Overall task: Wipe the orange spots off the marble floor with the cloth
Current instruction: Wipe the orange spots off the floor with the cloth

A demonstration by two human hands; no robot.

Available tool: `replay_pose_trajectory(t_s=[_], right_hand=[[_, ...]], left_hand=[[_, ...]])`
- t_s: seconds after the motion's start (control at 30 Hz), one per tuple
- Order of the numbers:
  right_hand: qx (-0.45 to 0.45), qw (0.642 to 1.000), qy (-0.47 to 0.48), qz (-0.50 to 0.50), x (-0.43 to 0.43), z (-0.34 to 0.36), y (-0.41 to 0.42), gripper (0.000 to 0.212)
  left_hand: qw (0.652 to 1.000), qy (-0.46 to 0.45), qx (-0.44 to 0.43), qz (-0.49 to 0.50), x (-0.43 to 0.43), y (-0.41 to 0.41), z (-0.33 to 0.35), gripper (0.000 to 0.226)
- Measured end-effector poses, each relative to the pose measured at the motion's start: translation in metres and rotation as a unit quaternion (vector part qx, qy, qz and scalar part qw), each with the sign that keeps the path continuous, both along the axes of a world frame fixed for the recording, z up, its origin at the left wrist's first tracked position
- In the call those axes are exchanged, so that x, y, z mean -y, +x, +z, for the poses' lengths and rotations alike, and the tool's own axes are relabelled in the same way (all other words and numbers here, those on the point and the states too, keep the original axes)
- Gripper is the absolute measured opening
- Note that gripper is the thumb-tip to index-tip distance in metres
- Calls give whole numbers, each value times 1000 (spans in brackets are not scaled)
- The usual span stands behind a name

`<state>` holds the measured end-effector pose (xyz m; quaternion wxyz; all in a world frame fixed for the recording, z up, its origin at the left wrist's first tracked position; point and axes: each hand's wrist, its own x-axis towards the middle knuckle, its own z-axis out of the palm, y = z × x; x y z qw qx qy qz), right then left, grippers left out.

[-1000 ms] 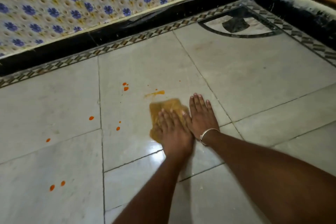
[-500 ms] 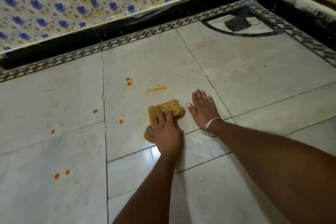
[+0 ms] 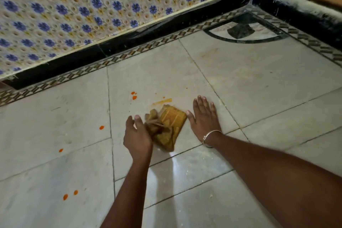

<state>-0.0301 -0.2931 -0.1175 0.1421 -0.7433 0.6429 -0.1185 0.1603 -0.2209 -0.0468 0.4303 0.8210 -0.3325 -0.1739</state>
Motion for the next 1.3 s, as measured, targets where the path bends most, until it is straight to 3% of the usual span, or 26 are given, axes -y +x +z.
replay_pose_trajectory(t_s=[0.07, 0.17, 0.23, 0.3, 0.37, 0.47, 0.53, 0.63, 0.7, 0.73, 0.83, 0.9, 0.97, 1.07, 1.13, 1.17, 1.3], right_hand=[[-5, 999, -38, 0, 6, -1, 5, 81], [-35, 997, -62, -5, 15, -10, 7, 73], [-54, 997, -63, -4, 17, -17, 7, 72], [-59, 997, -54, -2, 19, -22, 7, 73], [-68, 996, -56, 5, 20, -25, 7, 73], [-73, 996, -48, -12, 23, -21, 2, 73], [-62, 995, -58, -54, 32, -16, -2, 72], [-42, 993, -63, -87, 47, -13, -12, 71], [-44, 994, -61, -86, 50, -16, -18, 71], [-49, 994, -57, -82, 50, -18, -19, 71], [-68, 994, -55, -66, 48, -17, -21, 69], [-68, 994, -62, -58, 47, -16, -20, 68], [-59, 995, -62, -52, 53, -15, -19, 67], [-70, 996, -59, 17, 59, -17, -19, 69], [-78, 994, -65, 37, 72, -18, -18, 70], [-66, 996, -63, 17, 81, -17, -18, 70], [-34, 997, -44, -61, 101, -16, -19, 71]], left_hand=[[981, -29, 139, -130, -3, -12, -8, 56], [861, 13, 388, -328, 8, -31, -44, 55], [825, 62, 420, -373, 17, -35, -59, 56], [816, 115, 420, -379, 24, -28, -76, 59], [828, 146, 416, -347, 29, -23, -88, 63], [883, 175, 364, -239, 16, -49, -86, 62], [898, 155, 334, -242, 2, -78, -87, 62], [858, 105, 356, -356, 30, -92, -84, 61], [824, 118, 361, -422, 72, -69, -85, 65], [829, 127, 358, -410, 88, -50, -88, 67], [898, 153, 321, -259, 89, -17, -86, 63], [922, 171, 289, -194, 59, -40, -80, 61], [914, 154, 291, -238, 54, -68, -75, 62], [849, 139, 319, -398, 106, -74, -75, 67], [813, 125, 351, -447, 150, -63, -75, 70], [817, 117, 355, -439, 168, -57, -78, 68], [914, 173, 290, -225, 161, -49, -77, 55]])
